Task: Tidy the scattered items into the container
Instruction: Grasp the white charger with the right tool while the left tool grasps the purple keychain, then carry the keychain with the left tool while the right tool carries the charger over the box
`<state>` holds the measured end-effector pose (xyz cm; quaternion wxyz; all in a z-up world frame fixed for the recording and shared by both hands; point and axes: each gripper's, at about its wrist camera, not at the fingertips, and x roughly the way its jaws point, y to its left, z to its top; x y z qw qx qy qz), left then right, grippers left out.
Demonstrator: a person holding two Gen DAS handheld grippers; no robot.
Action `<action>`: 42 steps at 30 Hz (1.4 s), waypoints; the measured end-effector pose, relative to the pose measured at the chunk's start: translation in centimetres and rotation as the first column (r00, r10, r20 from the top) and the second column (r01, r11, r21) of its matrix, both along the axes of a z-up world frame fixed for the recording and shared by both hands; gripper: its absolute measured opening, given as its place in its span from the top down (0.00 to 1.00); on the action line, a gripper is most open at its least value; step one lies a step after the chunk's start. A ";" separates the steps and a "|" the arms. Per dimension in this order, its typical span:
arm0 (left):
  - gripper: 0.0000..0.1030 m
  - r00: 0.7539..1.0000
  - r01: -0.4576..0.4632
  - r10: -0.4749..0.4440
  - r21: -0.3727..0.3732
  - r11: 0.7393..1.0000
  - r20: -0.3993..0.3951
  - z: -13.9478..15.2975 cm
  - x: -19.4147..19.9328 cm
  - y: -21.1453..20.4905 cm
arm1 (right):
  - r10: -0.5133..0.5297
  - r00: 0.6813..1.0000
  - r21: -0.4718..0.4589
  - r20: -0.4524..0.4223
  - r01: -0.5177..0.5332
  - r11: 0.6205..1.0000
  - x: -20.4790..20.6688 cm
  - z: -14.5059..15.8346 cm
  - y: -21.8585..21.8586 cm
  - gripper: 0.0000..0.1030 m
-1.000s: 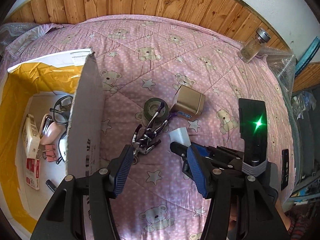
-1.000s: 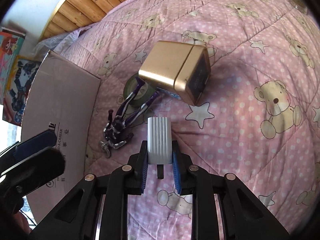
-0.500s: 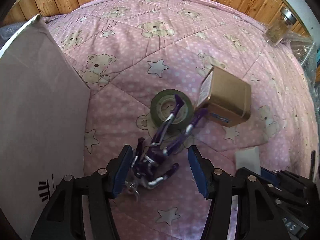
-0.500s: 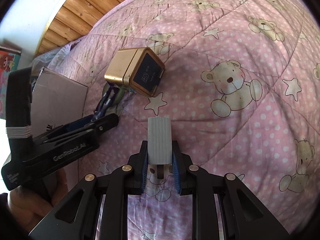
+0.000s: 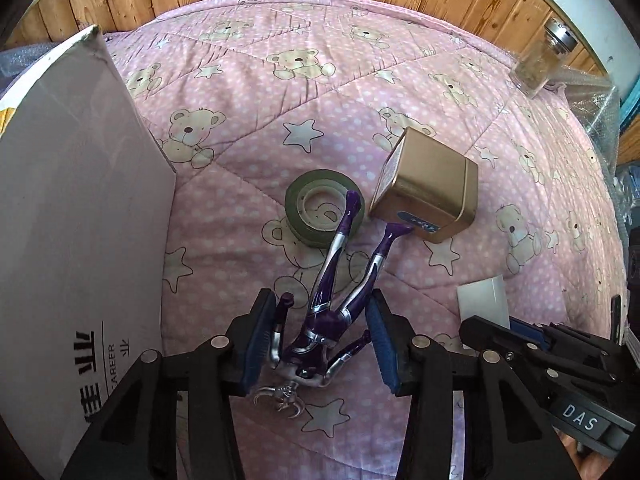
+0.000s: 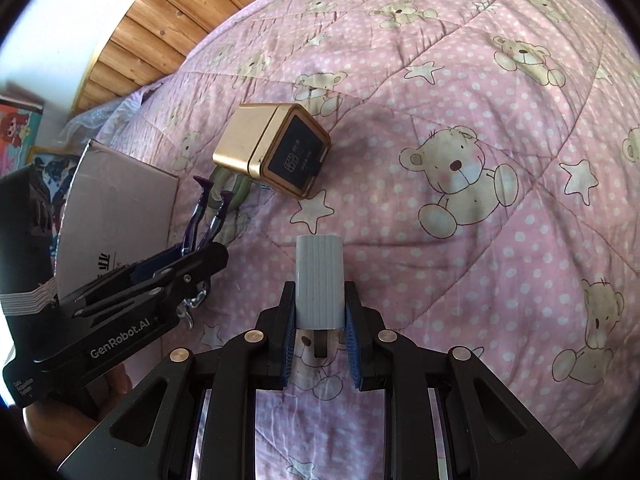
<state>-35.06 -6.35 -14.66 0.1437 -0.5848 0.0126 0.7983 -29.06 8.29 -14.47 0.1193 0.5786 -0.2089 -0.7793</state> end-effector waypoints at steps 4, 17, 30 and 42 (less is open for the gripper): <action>0.54 1.000 -0.014 0.014 0.035 0.999 0.016 0.9 1.0 -0.1 | -0.003 1.000 0.001 0.005 0.003 1.000 0.4 0.5 0.3 0.78; 0.54 1.000 -0.008 0.012 0.156 0.988 -0.025 5.8 3.7 -1.0 | 0.049 0.998 0.025 -0.046 -0.048 0.999 2.8 4.6 -0.6 0.78; 0.54 0.996 -0.011 0.029 0.215 0.977 -0.082 10.3 7.3 -3.0 | 0.153 0.982 0.045 -0.114 -0.148 0.988 5.6 9.4 -4.4 0.78; 0.54 0.986 -0.061 0.100 0.267 0.962 -0.137 14.0 9.8 -6.7 | 0.250 0.950 0.072 -0.189 -0.241 0.968 7.3 13.9 -7.8 0.78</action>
